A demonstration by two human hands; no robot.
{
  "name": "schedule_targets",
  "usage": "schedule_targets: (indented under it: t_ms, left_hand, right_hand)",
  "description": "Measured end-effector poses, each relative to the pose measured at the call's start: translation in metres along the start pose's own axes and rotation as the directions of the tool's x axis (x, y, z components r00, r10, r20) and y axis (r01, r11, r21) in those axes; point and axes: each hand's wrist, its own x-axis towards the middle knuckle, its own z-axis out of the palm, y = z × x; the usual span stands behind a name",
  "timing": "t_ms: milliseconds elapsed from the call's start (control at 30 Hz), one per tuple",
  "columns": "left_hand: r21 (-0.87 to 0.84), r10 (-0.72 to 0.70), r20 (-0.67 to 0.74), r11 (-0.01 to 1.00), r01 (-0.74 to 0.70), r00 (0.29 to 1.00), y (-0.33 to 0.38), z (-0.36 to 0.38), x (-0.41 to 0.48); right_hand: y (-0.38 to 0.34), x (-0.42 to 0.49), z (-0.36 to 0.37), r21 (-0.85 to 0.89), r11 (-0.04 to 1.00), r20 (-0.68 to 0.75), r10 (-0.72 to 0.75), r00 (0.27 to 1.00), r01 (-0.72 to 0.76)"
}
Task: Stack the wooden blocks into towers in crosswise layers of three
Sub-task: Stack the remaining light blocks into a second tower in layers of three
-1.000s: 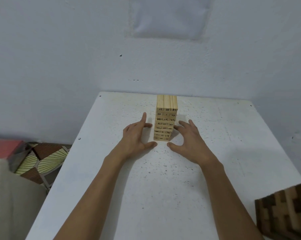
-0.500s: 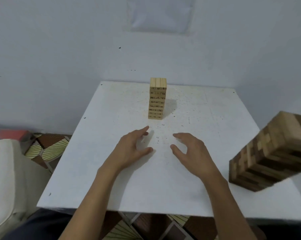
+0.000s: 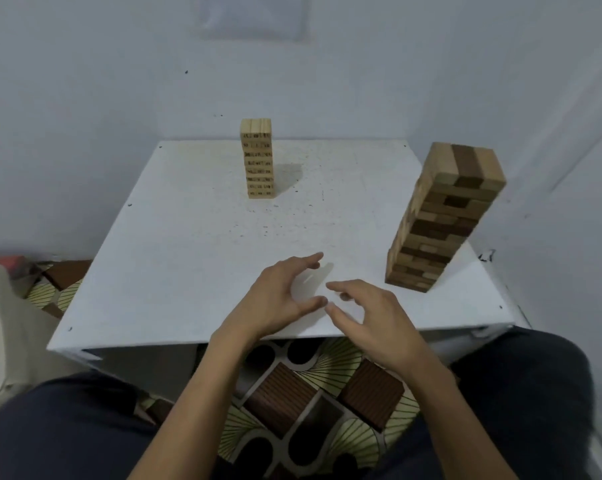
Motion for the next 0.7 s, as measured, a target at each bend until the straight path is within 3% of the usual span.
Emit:
schedule_targets:
  t_ms: [267,467,700]
  left_hand:
    - [0.032,0.045,0.075,0.998,-0.047,0.996,0.031,0.043,0.014]
    - [0.041,0.034,0.098,0.998,-0.038,0.995,0.044,0.062,0.036]
    - [-0.021,0.020,0.131,1.000,-0.017,0.991,0.047,0.065,0.061]
  right_hand:
    - [0.044,-0.039,-0.036,-0.087,0.993,-0.035,0.081,0.996,-0.084]
    - [0.081,-0.058,-0.057,-0.126,0.979,-0.147,0.141,0.979,-0.160]
    - [0.108,-0.047,-0.073,-0.015,0.963,-0.253,0.257,0.933,-0.270]
